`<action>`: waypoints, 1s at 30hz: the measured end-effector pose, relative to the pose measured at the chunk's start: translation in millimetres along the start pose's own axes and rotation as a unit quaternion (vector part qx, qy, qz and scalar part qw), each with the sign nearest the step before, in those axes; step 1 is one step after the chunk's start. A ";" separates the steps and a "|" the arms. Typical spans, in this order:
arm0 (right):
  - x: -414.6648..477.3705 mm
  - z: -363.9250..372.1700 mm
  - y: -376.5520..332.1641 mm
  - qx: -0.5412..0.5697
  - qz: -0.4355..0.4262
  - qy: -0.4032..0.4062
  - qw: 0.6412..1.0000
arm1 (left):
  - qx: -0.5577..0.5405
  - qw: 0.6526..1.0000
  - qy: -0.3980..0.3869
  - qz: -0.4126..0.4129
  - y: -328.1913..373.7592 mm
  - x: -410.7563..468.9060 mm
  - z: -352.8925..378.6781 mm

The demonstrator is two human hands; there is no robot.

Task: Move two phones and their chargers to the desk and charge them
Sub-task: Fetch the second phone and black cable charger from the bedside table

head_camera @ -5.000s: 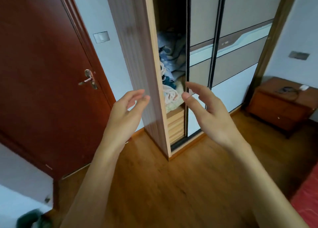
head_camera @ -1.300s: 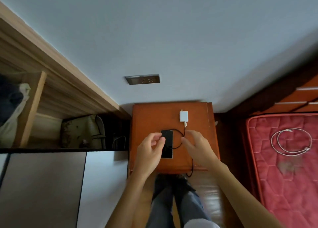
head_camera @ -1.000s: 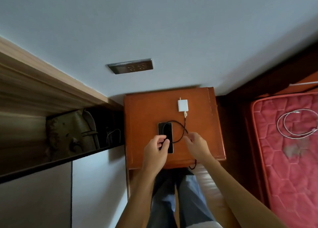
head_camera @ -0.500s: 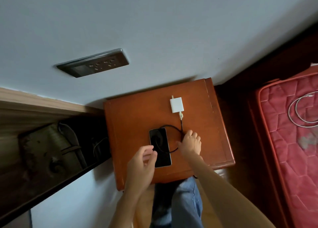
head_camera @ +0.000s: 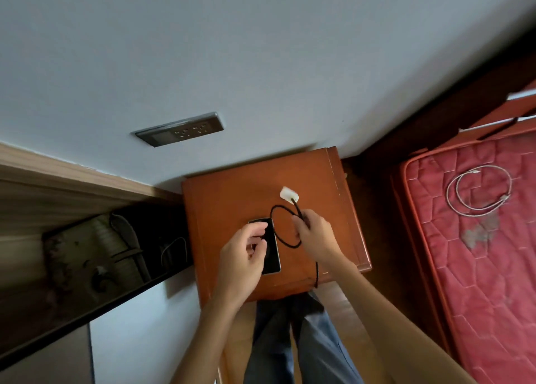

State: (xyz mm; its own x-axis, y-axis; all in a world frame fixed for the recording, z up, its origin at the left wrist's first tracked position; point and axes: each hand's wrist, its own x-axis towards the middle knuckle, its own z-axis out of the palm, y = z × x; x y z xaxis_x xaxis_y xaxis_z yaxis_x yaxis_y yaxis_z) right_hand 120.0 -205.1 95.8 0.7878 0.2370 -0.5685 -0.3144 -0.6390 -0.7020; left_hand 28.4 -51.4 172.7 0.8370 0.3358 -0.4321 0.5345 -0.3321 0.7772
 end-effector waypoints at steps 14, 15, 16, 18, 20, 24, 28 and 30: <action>-136.9 -100.1 -95.5 -0.121 -0.241 -0.037 0.962 | -0.079 0.979 -0.177 0.070 46.4 -26.6 17.9; -140.8 -102.1 -97.0 -0.111 -0.239 -0.041 0.964 | -0.096 0.979 -0.174 0.053 47.1 -28.3 17.1; -143.7 -103.0 -98.3 -0.105 -0.239 -0.047 0.964 | -0.109 0.978 -0.171 0.041 48.8 -29.2 15.1; -147.6 -104.9 -99.5 -0.098 -0.227 -0.069 0.966 | -0.131 0.977 -0.169 0.017 52.6 -27.6 9.4; -145.1 -112.3 -97.7 -0.116 -0.193 -0.101 0.969 | -0.156 0.973 -0.169 0.003 54.0 -22.7 0.1; -132.9 -138.7 -84.9 -0.152 -0.151 -0.088 0.973 | -0.186 0.972 -0.143 -0.023 49.8 -15.6 -21.6; -123.2 -152.5 -70.5 -0.031 -0.153 -0.015 0.988 | -0.245 0.961 -0.121 -0.041 55.9 -15.4 -34.7; -119.6 -137.9 -69.6 0.047 -0.153 -0.011 0.987 | -0.294 0.945 -0.140 -0.044 66.4 -19.3 -35.5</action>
State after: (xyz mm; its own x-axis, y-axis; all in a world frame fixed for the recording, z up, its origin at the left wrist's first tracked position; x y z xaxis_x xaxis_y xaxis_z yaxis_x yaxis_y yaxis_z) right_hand 120.7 -289.8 271.8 0.8418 0.4253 -0.3324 -0.1127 -0.4638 -0.8787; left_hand 43.5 -48.6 248.8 0.8350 0.0656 -0.5464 0.5143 0.2602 0.8172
